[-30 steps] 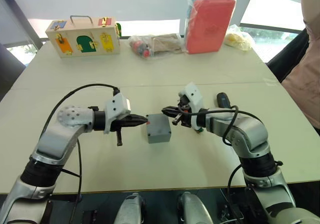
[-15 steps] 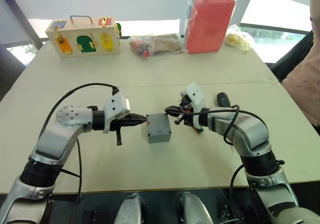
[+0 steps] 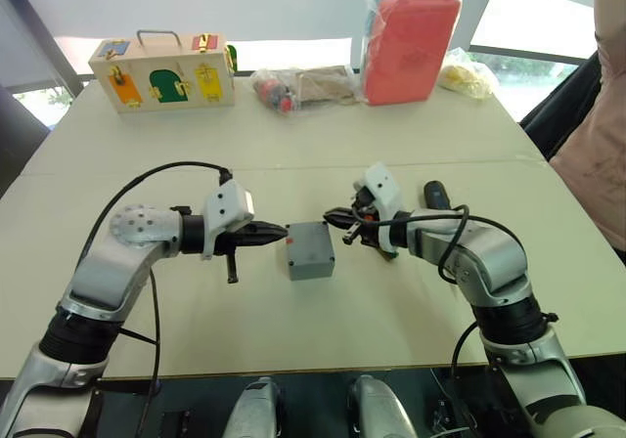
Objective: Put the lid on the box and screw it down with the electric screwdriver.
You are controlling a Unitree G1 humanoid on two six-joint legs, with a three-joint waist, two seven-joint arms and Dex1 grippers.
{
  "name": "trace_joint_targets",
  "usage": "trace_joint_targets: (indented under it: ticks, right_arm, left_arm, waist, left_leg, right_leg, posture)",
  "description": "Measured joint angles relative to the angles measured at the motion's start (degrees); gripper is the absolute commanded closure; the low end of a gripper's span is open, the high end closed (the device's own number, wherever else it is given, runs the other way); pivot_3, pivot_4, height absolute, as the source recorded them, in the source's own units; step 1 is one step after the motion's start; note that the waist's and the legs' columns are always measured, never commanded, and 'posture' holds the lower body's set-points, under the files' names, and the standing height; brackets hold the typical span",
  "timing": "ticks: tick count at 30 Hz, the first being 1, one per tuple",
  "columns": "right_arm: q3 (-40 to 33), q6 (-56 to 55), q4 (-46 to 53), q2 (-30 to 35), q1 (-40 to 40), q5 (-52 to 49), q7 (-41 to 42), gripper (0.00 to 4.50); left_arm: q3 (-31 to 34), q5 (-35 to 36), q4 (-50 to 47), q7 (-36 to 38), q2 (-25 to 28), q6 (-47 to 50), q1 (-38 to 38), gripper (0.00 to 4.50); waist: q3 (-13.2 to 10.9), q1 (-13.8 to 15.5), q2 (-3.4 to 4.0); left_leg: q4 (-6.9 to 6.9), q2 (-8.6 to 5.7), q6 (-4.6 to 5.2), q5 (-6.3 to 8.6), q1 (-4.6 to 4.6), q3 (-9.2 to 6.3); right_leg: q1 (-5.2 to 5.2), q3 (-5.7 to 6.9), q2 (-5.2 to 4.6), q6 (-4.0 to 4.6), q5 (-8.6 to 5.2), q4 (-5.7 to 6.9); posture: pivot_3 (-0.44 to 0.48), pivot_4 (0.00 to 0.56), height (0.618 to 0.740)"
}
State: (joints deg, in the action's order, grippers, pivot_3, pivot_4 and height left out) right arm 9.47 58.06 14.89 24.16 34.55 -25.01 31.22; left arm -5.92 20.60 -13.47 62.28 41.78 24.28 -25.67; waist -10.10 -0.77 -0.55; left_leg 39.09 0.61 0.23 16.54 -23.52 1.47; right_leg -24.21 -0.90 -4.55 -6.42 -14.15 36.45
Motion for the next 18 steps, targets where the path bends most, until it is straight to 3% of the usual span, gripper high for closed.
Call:
trace_joint_targets:
  ticks: [18]
  right_arm:
    - [0.03, 0.14, 0.95, -0.11, 0.19, 0.07, 0.66, 4.43]
  left_arm:
    - [0.0, 0.03, -0.42, -0.32, -0.08, 0.0, 0.24, 4.5]
  waist:
    - [0.0, 0.01, 0.0]
  left_leg:
    - [0.0, 0.0, 0.0, 0.0, 0.0, 0.0]
  right_leg:
    - [0.0, 0.0, 0.0, 0.0, 0.0, 0.0]
  posture:
    - [0.0, 0.15, 0.73]
